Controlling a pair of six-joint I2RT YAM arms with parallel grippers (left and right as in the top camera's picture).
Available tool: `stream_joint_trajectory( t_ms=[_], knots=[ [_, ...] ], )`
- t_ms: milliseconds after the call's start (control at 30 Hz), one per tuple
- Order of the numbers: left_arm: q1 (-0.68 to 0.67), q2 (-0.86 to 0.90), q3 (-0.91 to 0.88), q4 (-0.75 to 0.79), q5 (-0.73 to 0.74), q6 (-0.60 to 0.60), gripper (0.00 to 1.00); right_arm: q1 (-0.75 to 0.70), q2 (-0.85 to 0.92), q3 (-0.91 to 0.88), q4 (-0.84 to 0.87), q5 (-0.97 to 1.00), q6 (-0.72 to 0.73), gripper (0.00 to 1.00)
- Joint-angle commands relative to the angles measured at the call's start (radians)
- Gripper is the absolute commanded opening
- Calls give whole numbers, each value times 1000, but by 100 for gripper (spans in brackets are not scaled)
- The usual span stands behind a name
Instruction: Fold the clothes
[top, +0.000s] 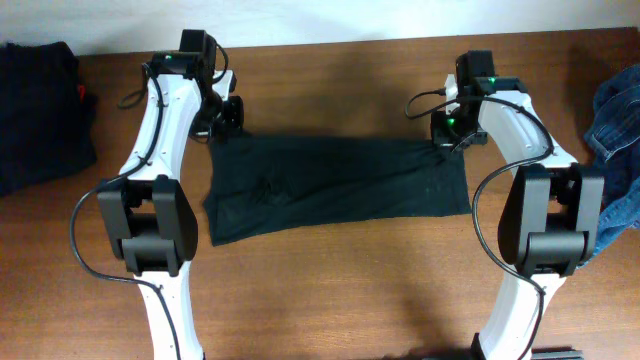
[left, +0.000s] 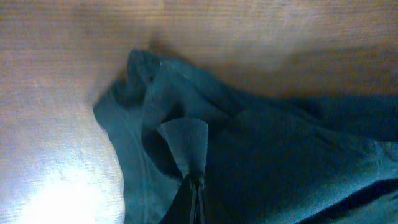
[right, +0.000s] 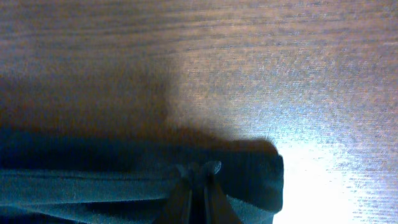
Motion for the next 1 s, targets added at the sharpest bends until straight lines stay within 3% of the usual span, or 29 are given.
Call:
stream_joint_trajectory(
  t_ms=[0, 467, 967],
  knots=[
    [6, -33, 18, -38, -15, -38, 1, -8, -49, 6, -12, -2, -3, 4],
    [0, -33, 14, -137, -15, -45, 1, -8, -48, -28, -37, -2, -3, 4],
    [-10, -33, -99, -134, -16, -93, 1, -8, -46, -52, -37, -2, -3, 4]
  ],
)
